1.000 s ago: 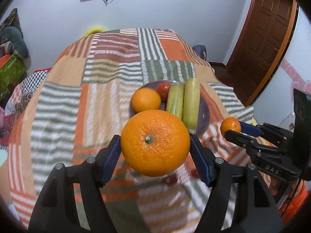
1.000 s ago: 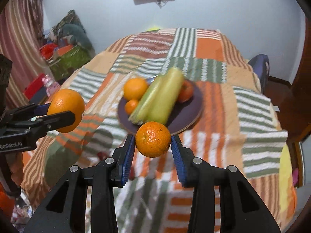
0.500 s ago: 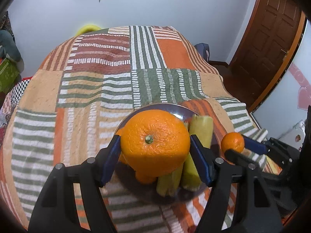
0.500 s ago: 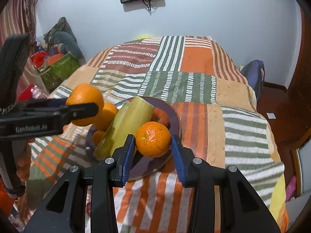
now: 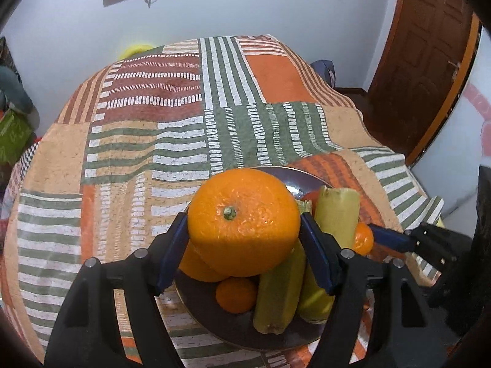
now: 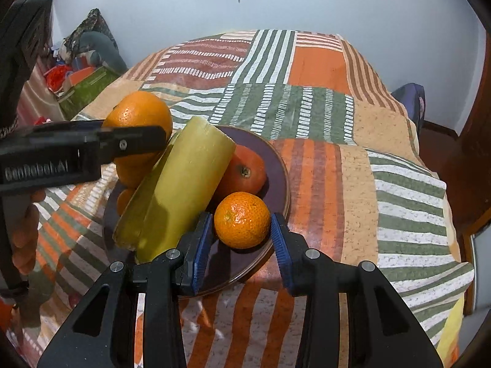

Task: Organize fruits
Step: 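Carry the orange with the left tool while the right tool carries the mandarin to the plate, then open both tools to set orange and mandarin on the plate, then withdraw, then grasp a dark red plum with the left tool while the right tool grasps the other plum, then lower both plums onto the plate edge and open both tools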

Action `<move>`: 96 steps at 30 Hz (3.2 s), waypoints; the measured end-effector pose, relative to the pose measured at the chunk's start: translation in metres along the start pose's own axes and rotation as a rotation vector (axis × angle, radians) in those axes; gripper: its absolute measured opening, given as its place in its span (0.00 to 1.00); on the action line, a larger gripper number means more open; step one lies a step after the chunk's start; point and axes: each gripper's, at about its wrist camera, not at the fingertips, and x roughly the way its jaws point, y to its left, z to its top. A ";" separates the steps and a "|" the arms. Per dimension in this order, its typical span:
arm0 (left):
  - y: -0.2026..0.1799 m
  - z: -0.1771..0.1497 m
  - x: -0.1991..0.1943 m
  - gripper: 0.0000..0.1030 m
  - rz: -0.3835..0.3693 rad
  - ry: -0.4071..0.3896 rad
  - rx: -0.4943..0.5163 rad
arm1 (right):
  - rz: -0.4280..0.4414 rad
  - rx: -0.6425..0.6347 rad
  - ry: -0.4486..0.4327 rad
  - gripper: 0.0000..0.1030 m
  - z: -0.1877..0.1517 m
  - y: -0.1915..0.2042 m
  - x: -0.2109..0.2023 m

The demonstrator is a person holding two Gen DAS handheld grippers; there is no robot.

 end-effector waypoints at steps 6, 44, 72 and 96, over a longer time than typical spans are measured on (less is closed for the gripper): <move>0.003 -0.003 -0.006 0.77 -0.030 0.007 -0.031 | 0.004 0.004 0.017 0.40 0.000 -0.001 -0.001; 0.019 -0.128 -0.120 0.77 -0.023 0.047 -0.001 | 0.056 -0.026 0.013 0.51 -0.048 0.065 -0.067; 0.002 -0.160 -0.063 0.30 -0.125 0.127 -0.016 | 0.118 -0.083 0.132 0.18 -0.076 0.081 -0.024; 0.002 -0.120 -0.086 0.29 -0.125 0.025 -0.004 | 0.068 -0.043 0.010 0.18 -0.046 0.054 -0.052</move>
